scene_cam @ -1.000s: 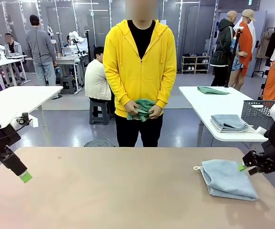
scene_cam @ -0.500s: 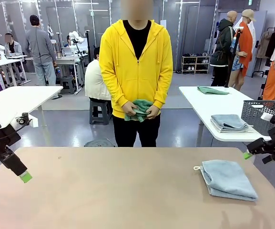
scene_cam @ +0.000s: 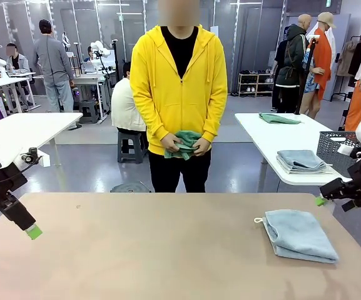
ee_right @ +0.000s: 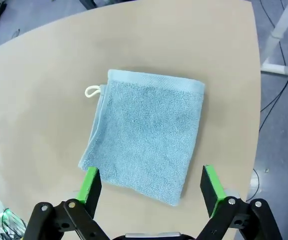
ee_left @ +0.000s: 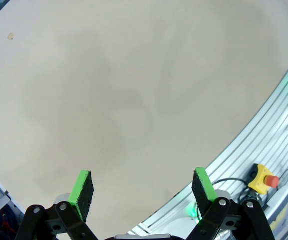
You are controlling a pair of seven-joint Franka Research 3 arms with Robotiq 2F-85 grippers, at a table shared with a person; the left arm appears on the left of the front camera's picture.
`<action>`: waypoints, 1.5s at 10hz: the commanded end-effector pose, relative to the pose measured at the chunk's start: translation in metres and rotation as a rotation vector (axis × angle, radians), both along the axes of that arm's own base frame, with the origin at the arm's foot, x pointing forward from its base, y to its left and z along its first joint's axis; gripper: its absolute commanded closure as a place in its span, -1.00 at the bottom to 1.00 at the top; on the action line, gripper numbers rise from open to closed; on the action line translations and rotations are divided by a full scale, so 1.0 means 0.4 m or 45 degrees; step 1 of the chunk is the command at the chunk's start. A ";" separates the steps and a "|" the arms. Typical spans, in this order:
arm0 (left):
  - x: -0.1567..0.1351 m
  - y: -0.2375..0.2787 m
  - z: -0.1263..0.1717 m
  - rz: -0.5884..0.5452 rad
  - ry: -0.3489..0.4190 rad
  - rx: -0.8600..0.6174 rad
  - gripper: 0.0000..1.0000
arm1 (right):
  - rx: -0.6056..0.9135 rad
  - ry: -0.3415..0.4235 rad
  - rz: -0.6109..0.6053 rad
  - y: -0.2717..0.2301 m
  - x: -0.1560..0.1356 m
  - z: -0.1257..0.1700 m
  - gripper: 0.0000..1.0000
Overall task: Fold the towels and place them in the basket.
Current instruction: Place the folded Towel with hook on the right side of the table, then when a person lays out a Towel with hook on the table, fold it in half twice.
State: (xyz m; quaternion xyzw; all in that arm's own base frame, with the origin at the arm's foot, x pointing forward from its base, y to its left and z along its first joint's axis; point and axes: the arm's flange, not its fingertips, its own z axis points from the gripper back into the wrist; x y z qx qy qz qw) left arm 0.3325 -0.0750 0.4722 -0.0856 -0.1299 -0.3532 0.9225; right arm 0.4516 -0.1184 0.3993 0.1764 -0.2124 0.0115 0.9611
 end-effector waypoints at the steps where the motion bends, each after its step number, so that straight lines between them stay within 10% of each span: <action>1: 0.005 0.000 -0.002 0.006 -0.011 0.010 -1.00 | 0.002 0.005 0.006 -0.006 0.001 -0.001 -1.00; 9: 0.000 0.000 0.000 0.000 0.000 0.000 -1.00 | 0.003 0.000 -0.004 -0.004 -0.001 -0.001 -1.00; 11: 0.035 0.060 0.138 0.042 -0.023 -0.224 -1.00 | -0.094 -0.295 0.368 0.027 -0.129 0.205 -1.00; 15: 0.039 0.161 0.191 0.113 -0.054 -0.333 -1.00 | -0.198 -0.542 0.813 0.221 -0.242 0.433 -1.00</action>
